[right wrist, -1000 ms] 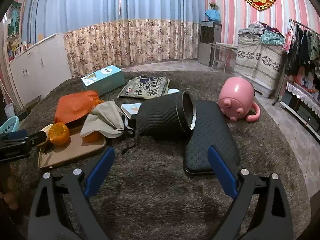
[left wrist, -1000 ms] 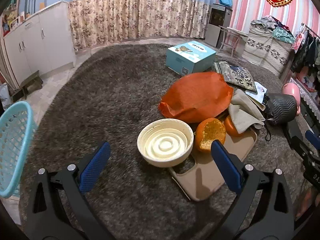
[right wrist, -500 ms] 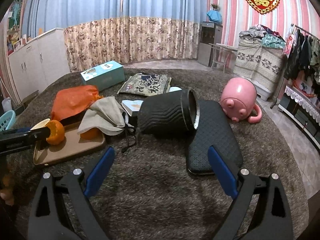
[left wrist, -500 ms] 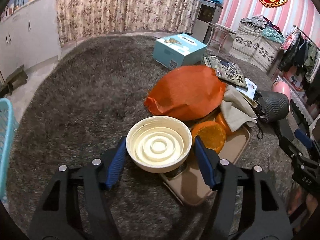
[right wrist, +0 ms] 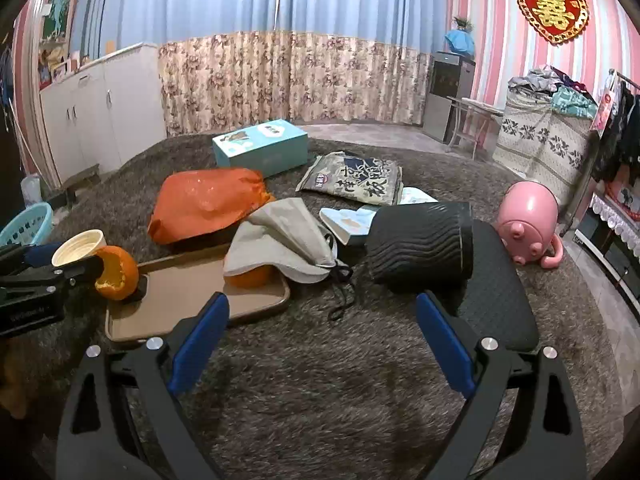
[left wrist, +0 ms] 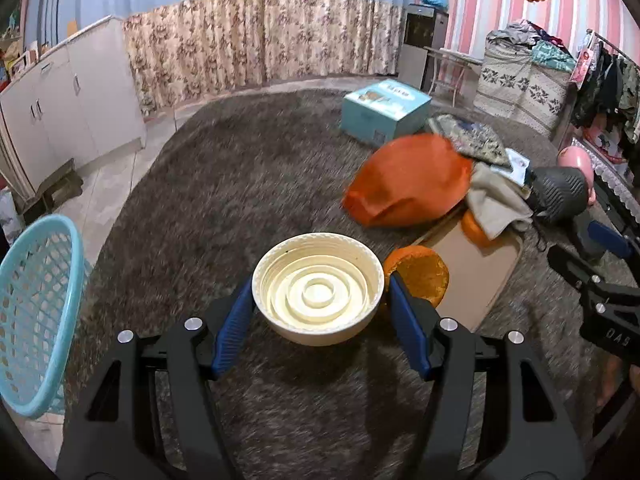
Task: Collect trash
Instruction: 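Carry the cream bowl with the left tool while the right tool grasps the orange peel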
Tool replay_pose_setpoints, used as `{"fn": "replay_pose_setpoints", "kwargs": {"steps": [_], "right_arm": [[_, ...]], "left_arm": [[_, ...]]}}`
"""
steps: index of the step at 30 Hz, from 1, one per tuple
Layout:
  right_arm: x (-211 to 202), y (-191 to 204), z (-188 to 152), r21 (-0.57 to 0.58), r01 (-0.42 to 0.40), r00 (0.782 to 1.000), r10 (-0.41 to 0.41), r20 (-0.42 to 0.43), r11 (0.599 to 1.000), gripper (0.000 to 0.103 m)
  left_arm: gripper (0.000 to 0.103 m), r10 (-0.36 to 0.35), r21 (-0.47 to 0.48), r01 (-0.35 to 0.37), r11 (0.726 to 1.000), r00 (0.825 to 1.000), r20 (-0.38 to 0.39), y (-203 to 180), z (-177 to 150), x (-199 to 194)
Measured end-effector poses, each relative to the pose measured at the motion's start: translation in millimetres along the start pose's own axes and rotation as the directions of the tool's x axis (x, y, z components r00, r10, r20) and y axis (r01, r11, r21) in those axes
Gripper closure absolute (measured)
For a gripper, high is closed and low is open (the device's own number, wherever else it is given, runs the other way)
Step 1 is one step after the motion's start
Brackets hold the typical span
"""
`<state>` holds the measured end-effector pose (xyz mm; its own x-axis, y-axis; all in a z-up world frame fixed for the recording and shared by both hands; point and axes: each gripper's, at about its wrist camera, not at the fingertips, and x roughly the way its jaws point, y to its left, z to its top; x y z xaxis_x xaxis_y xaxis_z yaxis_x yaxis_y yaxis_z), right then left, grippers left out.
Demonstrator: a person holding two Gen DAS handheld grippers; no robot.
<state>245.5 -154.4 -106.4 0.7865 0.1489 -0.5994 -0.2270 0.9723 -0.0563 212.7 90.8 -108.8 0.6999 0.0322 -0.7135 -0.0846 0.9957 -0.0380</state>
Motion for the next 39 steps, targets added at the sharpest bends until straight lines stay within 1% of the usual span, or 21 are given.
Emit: {"fn": "replay_pose_setpoints", "kwargs": {"steps": [2,5,9,14,16,17,18,19,22,24,27,31,35,39], "right_arm": [[0,1,-1,0.000,0.002,1.000,-0.002,-0.004,1.000,0.011],[-1,0,-1,0.008,0.006,1.000,-0.006,-0.007,1.000,0.011],[0,1,-1,-0.002,0.007,1.000,-0.007,-0.010,1.000,0.011],[1,6,-1,-0.019,0.010,1.000,-0.010,-0.015,1.000,0.011],[0,9,-1,-0.023,0.011,1.000,-0.011,-0.016,1.000,0.011],[0,9,-1,-0.026,0.010,1.000,-0.011,-0.018,1.000,0.011],[0,10,-1,-0.028,0.011,1.000,-0.011,-0.018,1.000,0.011],[0,11,-1,-0.029,0.011,1.000,-0.011,-0.019,1.000,0.011],[-1,14,2,-0.033,0.004,1.000,-0.005,-0.021,0.999,0.011],[0,17,3,-0.035,-0.003,1.000,0.003,-0.022,0.999,0.011],[0,25,7,-0.032,-0.025,1.000,0.025,-0.019,0.999,0.011],[-1,44,13,-0.020,-0.084,0.996,0.084,-0.017,0.996,0.011],[1,70,14,-0.057,-0.121,0.993,0.120,-0.023,0.991,0.011],[2,95,14,-0.099,-0.145,0.989,0.142,-0.034,0.984,0.011]], "left_arm": [[0.037,-0.007,-0.009,0.007,1.000,1.000,-0.001,4,-3,-1],[0.023,-0.007,-0.012,0.007,1.000,1.000,0.003,7,-6,-5],[0.022,-0.010,0.003,0.010,1.000,1.000,0.013,9,-12,-10],[0.022,-0.029,0.004,0.029,1.000,1.000,-0.012,12,-19,-3],[0.025,-0.041,0.002,0.041,0.999,0.999,-0.025,12,-19,3],[0.031,-0.045,0.001,0.046,0.999,0.998,-0.033,12,-19,6],[0.040,-0.050,0.000,0.050,0.999,0.998,-0.041,12,-18,8],[0.044,-0.059,-0.004,0.059,0.998,0.997,-0.046,13,-17,11],[0.044,-0.085,-0.020,0.084,0.996,0.996,-0.028,16,-17,8],[0.044,-0.085,-0.025,0.085,0.996,0.996,-0.018,17,-17,6],[0.044,-0.066,-0.007,0.066,0.998,0.998,0.008,20,-15,-2],[0.044,-0.025,0.022,0.024,0.999,0.998,0.050,30,-6,-16],[0.044,-0.008,-0.004,0.009,1.000,0.997,0.071,52,-2,-27],[0.044,0.014,-0.029,-0.012,1.000,0.997,0.072,72,-5,-30]]}}
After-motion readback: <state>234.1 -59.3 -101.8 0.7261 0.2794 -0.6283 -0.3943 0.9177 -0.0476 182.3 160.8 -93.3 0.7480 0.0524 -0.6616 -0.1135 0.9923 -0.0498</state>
